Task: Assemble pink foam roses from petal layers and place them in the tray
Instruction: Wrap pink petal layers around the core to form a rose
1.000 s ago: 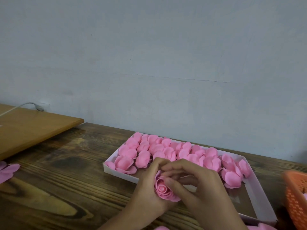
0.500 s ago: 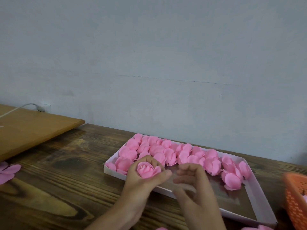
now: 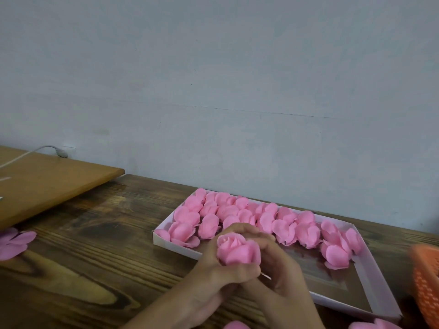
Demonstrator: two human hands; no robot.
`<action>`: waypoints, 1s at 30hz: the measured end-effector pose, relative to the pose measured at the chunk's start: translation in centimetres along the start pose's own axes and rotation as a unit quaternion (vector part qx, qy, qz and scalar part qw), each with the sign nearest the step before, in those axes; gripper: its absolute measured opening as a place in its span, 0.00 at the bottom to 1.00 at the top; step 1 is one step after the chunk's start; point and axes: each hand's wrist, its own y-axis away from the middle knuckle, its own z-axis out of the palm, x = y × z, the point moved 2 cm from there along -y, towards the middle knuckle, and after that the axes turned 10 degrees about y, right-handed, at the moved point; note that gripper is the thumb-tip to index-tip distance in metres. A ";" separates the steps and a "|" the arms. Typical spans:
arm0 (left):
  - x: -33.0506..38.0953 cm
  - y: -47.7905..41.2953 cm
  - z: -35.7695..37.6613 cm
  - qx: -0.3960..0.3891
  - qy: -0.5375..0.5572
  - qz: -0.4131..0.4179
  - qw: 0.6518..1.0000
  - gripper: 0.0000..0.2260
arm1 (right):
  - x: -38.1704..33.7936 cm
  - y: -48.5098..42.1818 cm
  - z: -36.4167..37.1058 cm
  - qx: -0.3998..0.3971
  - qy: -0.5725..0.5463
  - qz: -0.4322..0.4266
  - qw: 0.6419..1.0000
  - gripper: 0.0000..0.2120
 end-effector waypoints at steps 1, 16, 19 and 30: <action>0.1 0.0 -0.1 -0.022 0.006 -0.012 1.000 0.32 | -0.2 0.0 0.1 -0.008 -0.009 0.001 1.000 0.17; -0.5 -0.4 -0.1 0.048 -0.061 0.035 0.996 0.15 | 1.2 0.4 0.0 0.052 0.020 -0.019 0.998 0.16; -0.5 -0.4 0.3 0.058 -0.053 0.059 0.995 0.10 | 1.6 0.8 0.0 0.057 0.056 -0.016 0.997 0.13; -0.6 0.0 1.2 0.054 0.012 0.068 0.996 0.12 | 2.3 0.6 1.1 0.085 0.063 -0.034 0.994 0.17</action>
